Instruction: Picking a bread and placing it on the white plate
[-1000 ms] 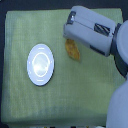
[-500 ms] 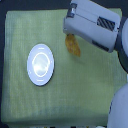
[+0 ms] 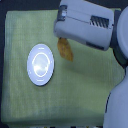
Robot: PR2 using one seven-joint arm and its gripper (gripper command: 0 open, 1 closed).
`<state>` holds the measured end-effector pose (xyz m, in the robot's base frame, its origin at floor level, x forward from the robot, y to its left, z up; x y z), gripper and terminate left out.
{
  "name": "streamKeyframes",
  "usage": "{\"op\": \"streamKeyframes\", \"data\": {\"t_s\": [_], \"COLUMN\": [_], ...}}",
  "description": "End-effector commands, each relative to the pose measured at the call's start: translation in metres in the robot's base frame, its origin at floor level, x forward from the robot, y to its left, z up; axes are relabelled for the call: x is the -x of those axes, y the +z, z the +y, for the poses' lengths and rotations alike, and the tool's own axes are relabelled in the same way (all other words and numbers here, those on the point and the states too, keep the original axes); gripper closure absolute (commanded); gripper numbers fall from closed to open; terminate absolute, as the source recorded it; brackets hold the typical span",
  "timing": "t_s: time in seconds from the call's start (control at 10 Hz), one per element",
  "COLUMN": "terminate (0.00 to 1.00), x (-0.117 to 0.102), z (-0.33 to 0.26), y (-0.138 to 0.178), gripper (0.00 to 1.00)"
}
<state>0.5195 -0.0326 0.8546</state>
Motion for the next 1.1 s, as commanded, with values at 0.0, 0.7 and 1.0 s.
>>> {"op": "streamKeyframes", "data": {"t_s": [0.0,0.7,1.0], "terminate": [0.0,0.0,0.0], "x": [0.026,0.049,0.048], "z": [0.122,0.175,0.171], "y": [-0.011,-0.044,-0.044], "gripper": [1.0,1.0,1.0]}}
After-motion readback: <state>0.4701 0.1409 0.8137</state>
